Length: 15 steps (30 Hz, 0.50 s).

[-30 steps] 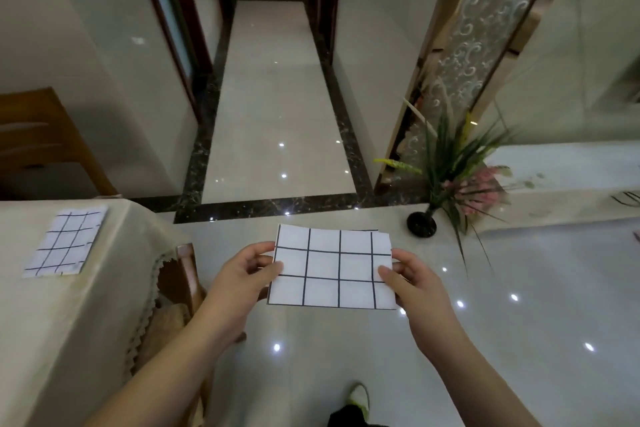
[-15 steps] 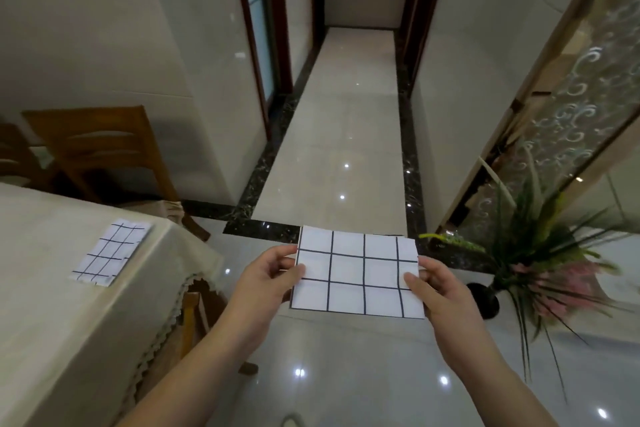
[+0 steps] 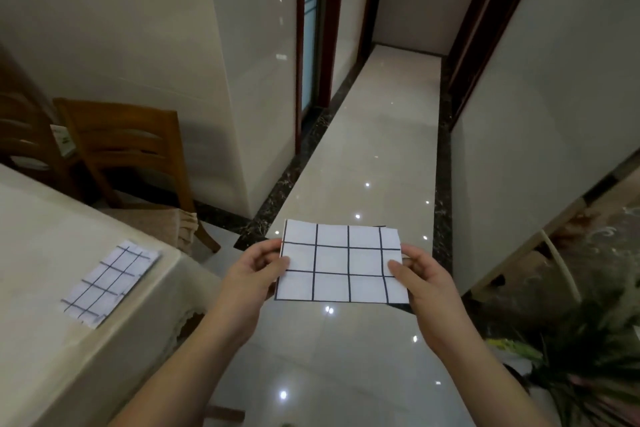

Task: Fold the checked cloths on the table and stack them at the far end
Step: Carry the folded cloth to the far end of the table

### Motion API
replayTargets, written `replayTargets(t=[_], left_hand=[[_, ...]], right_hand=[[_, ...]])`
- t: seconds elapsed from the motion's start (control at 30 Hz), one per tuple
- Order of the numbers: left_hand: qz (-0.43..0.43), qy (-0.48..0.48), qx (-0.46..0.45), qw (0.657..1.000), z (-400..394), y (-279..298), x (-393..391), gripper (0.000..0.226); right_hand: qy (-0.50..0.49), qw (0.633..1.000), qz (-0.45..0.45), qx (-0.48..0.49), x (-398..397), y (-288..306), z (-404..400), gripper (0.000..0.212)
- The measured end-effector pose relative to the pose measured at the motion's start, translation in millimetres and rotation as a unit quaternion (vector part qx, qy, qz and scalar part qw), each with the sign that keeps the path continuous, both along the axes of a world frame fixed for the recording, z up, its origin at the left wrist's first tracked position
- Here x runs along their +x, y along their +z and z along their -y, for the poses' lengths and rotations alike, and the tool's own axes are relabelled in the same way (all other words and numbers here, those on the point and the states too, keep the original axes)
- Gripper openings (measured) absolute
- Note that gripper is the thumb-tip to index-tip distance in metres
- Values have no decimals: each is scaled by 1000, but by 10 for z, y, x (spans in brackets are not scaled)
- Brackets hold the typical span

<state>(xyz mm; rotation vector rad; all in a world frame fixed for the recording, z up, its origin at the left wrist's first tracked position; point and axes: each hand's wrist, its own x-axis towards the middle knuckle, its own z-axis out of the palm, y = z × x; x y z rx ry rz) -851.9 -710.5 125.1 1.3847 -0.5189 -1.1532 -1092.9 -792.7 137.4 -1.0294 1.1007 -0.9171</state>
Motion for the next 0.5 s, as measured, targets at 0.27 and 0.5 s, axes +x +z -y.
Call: replayTargets(t=[0.27, 0.5], left_hand=[[6, 45, -7, 999, 487, 58, 571, 27], [-4, 130, 16, 991, 826, -121, 975, 28]], right_hand=[[46, 999, 3, 10, 680, 55, 727, 27], [118, 992, 7, 41, 1290, -142, 1432, 27]])
